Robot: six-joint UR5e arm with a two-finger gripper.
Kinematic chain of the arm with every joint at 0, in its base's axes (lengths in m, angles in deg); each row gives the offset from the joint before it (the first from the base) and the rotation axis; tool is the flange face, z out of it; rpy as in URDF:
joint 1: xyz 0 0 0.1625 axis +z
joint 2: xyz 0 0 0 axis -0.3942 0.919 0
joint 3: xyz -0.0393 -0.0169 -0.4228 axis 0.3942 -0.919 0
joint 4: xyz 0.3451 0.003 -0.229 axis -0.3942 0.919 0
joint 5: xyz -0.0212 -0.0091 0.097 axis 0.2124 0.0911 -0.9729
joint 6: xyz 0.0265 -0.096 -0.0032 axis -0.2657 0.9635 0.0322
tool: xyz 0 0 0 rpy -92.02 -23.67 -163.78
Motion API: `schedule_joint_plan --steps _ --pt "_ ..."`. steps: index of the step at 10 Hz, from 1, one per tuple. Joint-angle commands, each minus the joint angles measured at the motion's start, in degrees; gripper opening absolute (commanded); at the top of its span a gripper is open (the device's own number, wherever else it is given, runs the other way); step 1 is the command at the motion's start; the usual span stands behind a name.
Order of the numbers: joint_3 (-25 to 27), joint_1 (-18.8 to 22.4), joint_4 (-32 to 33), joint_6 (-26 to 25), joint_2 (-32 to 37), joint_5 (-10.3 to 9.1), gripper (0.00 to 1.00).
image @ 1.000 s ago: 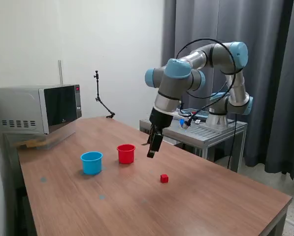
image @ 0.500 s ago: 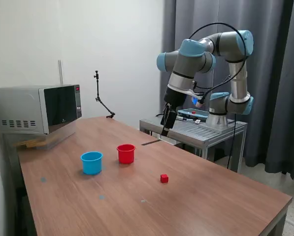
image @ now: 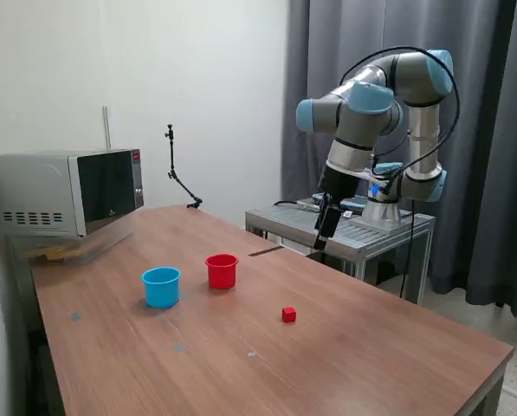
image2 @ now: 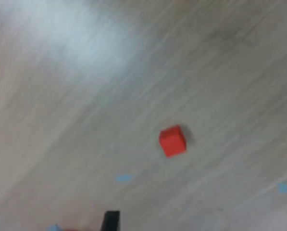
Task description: Place red objects in the red bin, and blue objects in the blue bin.
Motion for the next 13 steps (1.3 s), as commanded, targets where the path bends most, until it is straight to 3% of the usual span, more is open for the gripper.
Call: schedule_joint_plan --steps 1,2,4,5,6,13 --pt "1.8 0.4 0.5 -17.3 -0.4 -0.02 1.0" --pt "2.2 0.4 0.6 -24.9 -1.0 -0.11 1.0" --pt "1.3 0.3 0.9 -31.3 -3.3 -0.98 1.0" --pt "0.8 0.2 1.3 -31.4 -3.9 -3.34 1.0" --pt "0.6 0.2 1.6 -31.4 -4.2 -4.41 1.0" --pt "-0.2 -1.2 0.2 -31.8 -4.7 -3.89 1.0"
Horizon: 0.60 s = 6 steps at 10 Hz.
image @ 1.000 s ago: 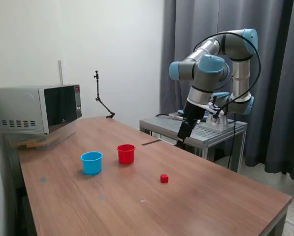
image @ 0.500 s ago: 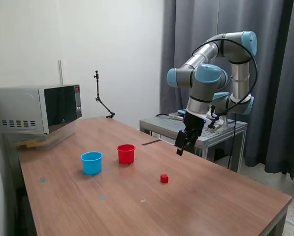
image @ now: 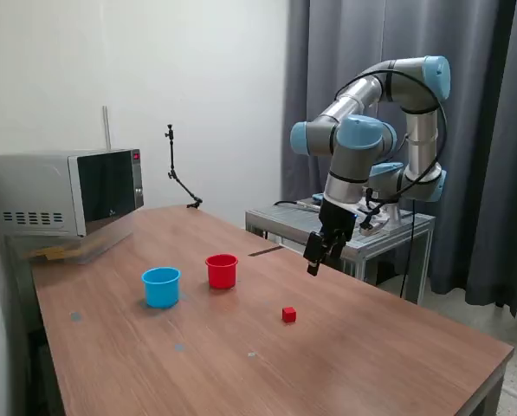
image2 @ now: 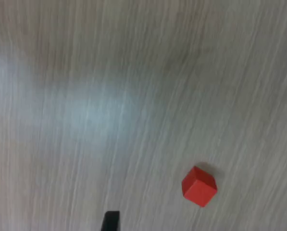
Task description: Place red objects in the red bin, and blue objects in the blue bin.
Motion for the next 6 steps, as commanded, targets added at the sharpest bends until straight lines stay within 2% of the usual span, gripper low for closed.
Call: schedule_joint_plan --steps 1,2,3,4,5,6 --pt "-0.5 -1.3 -0.2 1.1 -0.2 -0.04 1.0" --pt "-0.7 -1.9 -0.2 2.2 -0.4 -0.31 1.0" --pt "-0.7 -2.0 -0.2 6.3 -0.4 0.13 1.0" --pt "-0.8 -2.0 -0.2 8.3 -0.3 0.39 1.0" --pt "-0.9 -2.1 -0.2 12.3 -0.3 1.79 1.0" --pt "-0.8 -2.1 -0.2 20.3 -0.2 4.67 1.0"
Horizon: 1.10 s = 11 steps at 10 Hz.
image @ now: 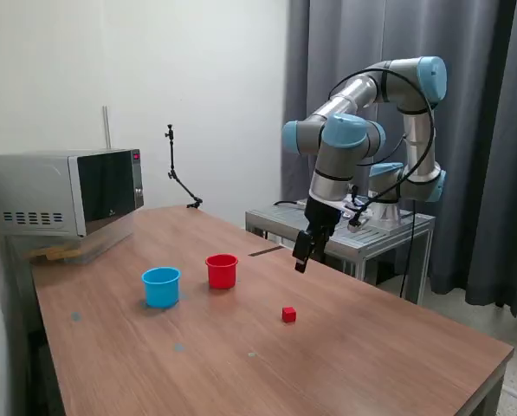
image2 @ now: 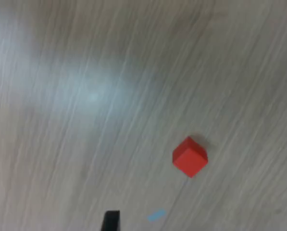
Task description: Place red objects in the red bin, and blue objects in the blue bin.
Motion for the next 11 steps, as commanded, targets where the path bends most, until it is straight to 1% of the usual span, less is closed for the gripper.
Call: schedule_joint_plan --steps 1,2,3,4,5,6,7,8,9,10,11 --pt "0.0 0.0 0.0 14.9 0.1 4.19 1.0" --pt "0.0 -0.1 0.1 19.8 0.3 4.03 1.0" --pt "0.0 0.0 0.2 22.3 0.5 4.29 1.0" --pt "0.0 0.0 0.5 18.7 0.5 4.2 1.0" --pt "-0.2 -0.1 0.5 12.9 0.5 3.33 1.0" --pt "-0.1 0.0 0.2 9.7 0.5 3.32 1.0" --pt "-0.1 0.0 0.0 7.2 0.6 3.32 1.0" --pt "-0.2 0.2 0.1 6.8 0.6 2.71 1.0" --pt "-0.2 0.1 0.2 6.6 0.6 -1.73 1.0" --pt "-0.1 0.1 0.4 1.7 0.5 -8.04 1.0" --pt "-0.1 -0.2 0.6 -11.3 0.5 -10.1 1.0"
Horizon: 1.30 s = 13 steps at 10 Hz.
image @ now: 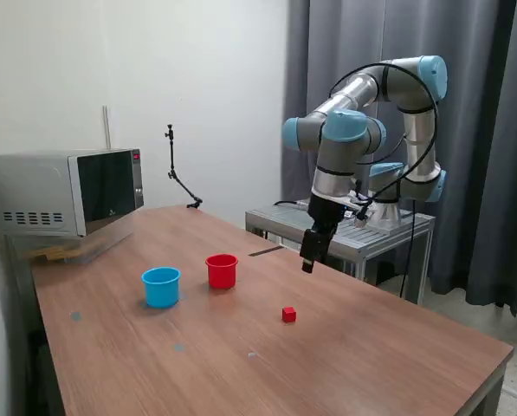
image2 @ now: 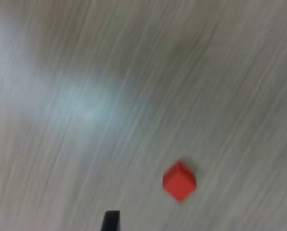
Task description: Place red objects in the red bin, and blue objects in the blue bin.
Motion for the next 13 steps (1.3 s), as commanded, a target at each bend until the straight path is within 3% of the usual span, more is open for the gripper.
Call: schedule_joint_plan --steps 1,5,8,13 --pt "-0.1 -0.6 0.0 -25.7 0.0 -5.07 1.0" --pt "-0.1 -0.5 0.1 -36.0 -2.4 -5.34 1.0" --pt "0.4 -0.6 0.0 -37.6 -4.3 -5.34 1.0" --pt "1.7 -5.0 -0.1 -37.6 -4.6 -5.34 1.0"
